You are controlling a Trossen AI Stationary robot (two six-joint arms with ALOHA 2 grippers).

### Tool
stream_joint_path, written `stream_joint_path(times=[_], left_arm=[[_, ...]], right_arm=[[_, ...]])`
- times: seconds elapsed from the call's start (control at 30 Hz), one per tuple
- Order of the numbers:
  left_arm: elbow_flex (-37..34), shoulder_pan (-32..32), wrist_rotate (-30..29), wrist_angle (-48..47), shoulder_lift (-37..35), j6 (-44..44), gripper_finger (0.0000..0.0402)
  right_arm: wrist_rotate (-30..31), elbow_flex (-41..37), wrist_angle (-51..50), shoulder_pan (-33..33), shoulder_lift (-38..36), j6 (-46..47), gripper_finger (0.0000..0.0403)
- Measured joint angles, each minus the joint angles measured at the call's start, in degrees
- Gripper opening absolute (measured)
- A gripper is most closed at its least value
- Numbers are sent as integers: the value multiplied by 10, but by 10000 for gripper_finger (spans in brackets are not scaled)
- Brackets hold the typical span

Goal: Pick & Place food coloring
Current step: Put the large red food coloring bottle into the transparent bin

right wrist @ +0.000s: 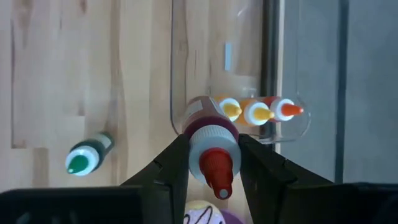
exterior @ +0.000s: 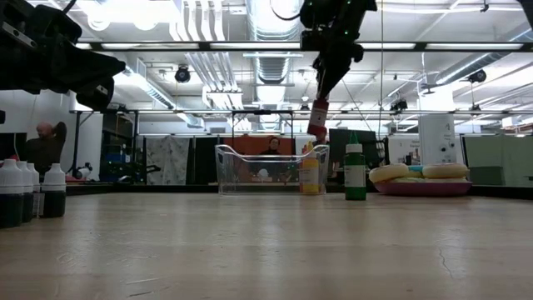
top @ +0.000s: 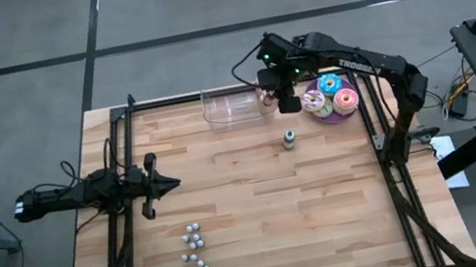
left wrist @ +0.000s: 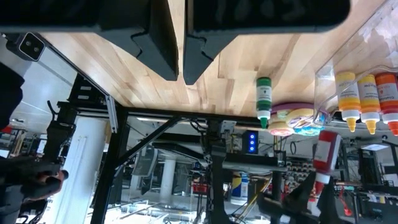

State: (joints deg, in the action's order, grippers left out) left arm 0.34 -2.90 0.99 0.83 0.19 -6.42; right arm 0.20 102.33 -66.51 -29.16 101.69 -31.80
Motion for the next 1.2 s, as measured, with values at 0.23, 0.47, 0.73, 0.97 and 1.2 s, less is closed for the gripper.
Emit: stream_joint_path(times=[0.23,0.47,0.73,0.97,1.2], left_arm=[[0,0,0,0,0,0,0],[0,0,0,0,0,0,0],[0,0,0,0,0,0,0],[0,0,0,0,0,0,0],[0,0,0,0,0,0,0]], right_arm=[[-2,47,-18,0,51,-4,106],[-2,80,-39,0,94,-3,107],[-2,92,-58,-3,129,-1,107],[-2,82,-66,-13,135,2,107],[-4,70,-63,-22,136,1,107]])
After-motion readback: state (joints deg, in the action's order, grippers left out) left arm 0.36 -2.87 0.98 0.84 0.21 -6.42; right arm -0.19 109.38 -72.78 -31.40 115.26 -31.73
